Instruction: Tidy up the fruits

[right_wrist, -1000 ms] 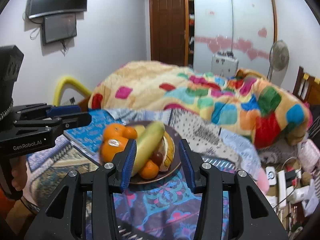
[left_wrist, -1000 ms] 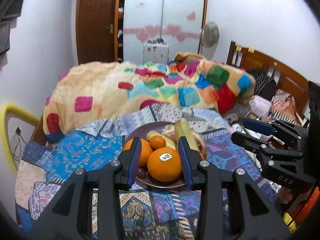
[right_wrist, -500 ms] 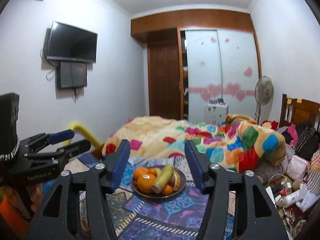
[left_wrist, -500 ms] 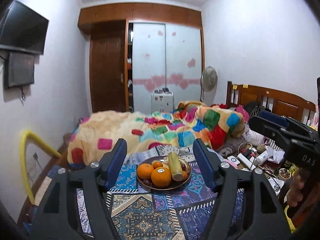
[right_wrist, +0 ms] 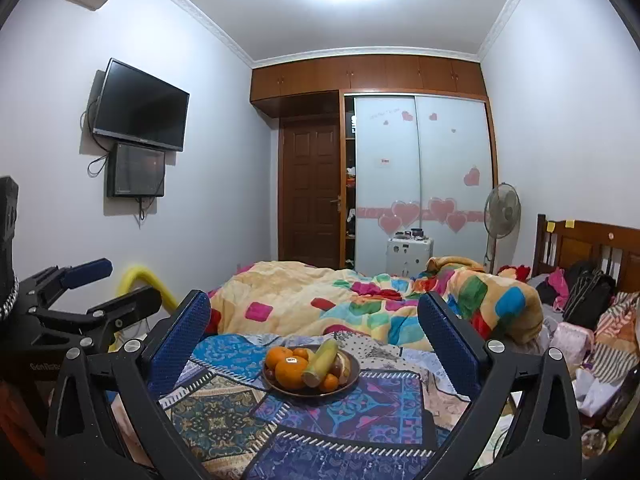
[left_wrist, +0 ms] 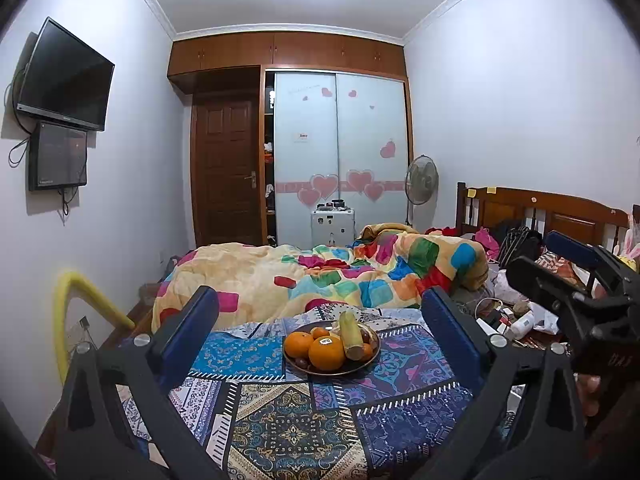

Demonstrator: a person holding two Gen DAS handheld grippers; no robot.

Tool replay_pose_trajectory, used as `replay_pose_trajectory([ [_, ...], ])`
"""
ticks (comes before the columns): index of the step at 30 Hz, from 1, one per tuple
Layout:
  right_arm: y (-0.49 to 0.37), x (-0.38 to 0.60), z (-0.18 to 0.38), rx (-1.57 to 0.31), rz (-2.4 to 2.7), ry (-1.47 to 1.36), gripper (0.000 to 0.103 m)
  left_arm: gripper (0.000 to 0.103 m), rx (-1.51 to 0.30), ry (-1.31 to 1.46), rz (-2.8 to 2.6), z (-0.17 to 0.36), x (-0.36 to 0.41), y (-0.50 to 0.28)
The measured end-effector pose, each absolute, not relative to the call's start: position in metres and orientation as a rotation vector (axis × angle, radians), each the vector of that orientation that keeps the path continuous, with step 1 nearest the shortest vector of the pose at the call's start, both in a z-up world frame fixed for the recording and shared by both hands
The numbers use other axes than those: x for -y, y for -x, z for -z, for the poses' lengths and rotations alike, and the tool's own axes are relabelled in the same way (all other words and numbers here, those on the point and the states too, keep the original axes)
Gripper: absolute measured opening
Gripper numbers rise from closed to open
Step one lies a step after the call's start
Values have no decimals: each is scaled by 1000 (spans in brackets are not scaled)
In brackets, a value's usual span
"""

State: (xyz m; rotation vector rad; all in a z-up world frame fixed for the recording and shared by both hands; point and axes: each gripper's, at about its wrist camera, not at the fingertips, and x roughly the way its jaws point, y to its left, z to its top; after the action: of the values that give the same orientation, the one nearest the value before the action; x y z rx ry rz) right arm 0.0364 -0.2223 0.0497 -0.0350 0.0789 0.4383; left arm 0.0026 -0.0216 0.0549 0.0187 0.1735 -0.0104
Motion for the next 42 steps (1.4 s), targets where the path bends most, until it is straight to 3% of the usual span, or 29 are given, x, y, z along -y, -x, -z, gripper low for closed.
replay_pose_trajectory([
  [42,-28,227,-45,-96,-433,0,103,103,-176,13,12,-49,23,2],
])
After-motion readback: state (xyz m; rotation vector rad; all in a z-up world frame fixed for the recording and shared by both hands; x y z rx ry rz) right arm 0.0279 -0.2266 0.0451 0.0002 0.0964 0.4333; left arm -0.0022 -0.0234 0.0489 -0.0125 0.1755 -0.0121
